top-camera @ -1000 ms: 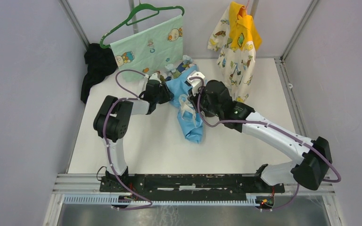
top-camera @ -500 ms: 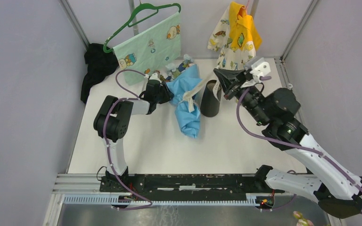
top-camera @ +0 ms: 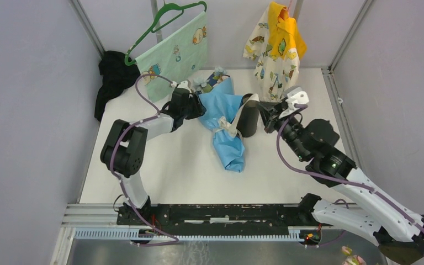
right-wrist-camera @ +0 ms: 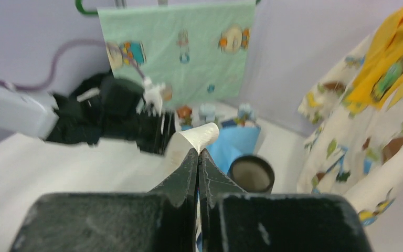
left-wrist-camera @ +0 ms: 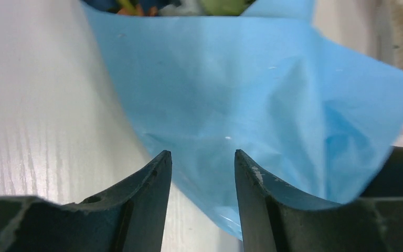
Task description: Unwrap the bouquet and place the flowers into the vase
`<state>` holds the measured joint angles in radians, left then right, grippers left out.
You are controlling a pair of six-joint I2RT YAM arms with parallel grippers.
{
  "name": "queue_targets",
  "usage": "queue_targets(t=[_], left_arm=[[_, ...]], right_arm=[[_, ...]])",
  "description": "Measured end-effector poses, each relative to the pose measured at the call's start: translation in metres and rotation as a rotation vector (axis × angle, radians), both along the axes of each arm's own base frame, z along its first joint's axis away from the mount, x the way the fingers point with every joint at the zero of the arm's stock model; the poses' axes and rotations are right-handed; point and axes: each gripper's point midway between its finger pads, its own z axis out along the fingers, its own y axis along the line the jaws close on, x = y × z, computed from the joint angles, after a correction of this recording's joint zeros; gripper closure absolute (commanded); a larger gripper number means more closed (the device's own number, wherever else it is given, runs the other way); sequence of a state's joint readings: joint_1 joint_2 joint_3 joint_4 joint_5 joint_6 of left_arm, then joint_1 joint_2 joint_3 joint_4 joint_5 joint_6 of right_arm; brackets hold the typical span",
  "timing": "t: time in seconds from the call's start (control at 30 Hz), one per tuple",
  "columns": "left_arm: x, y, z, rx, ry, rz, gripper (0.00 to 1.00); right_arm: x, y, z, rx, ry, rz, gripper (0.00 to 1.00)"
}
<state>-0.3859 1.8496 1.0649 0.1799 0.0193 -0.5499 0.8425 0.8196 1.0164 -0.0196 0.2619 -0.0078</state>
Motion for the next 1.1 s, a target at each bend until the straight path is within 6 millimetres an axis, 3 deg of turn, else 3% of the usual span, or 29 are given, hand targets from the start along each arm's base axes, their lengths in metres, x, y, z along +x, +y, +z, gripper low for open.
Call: queue_targets(t=[0.2, 0.3, 0.4, 0.47, 0.63, 0.77, 0.9, 1.03, 1.1], left_arm=[[-0.003, -0.016, 0.052, -0.028, -0.083, -0.062, 0.44], [-0.010, -0.023, 0.056, -0.037, -0.080, -0.091, 0.44], [-0.018, -0.029, 0.057, -0.039, -0.063, -0.115, 0.44], [-0.021, -0.027, 0.060, -0.026, -0.061, -0.103, 0.43], [-0.028, 0.006, 0.093, 0.056, -0.099, 0.033, 0.41], [-0.030, 0.033, 0.131, 0.085, -0.181, 0.146, 0.41], [-0.030, 0.045, 0.138, 0.113, -0.198, 0.202, 0.41], [-0.030, 0.050, 0.125, 0.148, -0.164, 0.217, 0.40], [-0.029, 0.049, 0.122, 0.153, -0.156, 0.216, 0.39]], right_arm=[[0.009, -0.004, -0.110, -0.151, 0.240, -0.073, 1.00], [0.005, -0.007, -0.140, -0.217, 0.307, -0.076, 1.00], [0.004, 0.006, -0.133, -0.226, 0.305, -0.021, 1.00], [0.005, 0.024, -0.117, -0.216, 0.289, 0.044, 1.00], [-0.008, 0.101, -0.077, -0.173, 0.213, 0.304, 1.00], [-0.047, 0.182, -0.063, -0.231, 0.153, 0.543, 1.00], [-0.100, 0.243, -0.061, -0.315, 0.083, 0.741, 0.98], [-0.146, 0.261, -0.071, -0.392, 0.034, 0.878, 0.58], [-0.153, 0.261, -0.072, -0.408, 0.015, 0.901, 0.41]])
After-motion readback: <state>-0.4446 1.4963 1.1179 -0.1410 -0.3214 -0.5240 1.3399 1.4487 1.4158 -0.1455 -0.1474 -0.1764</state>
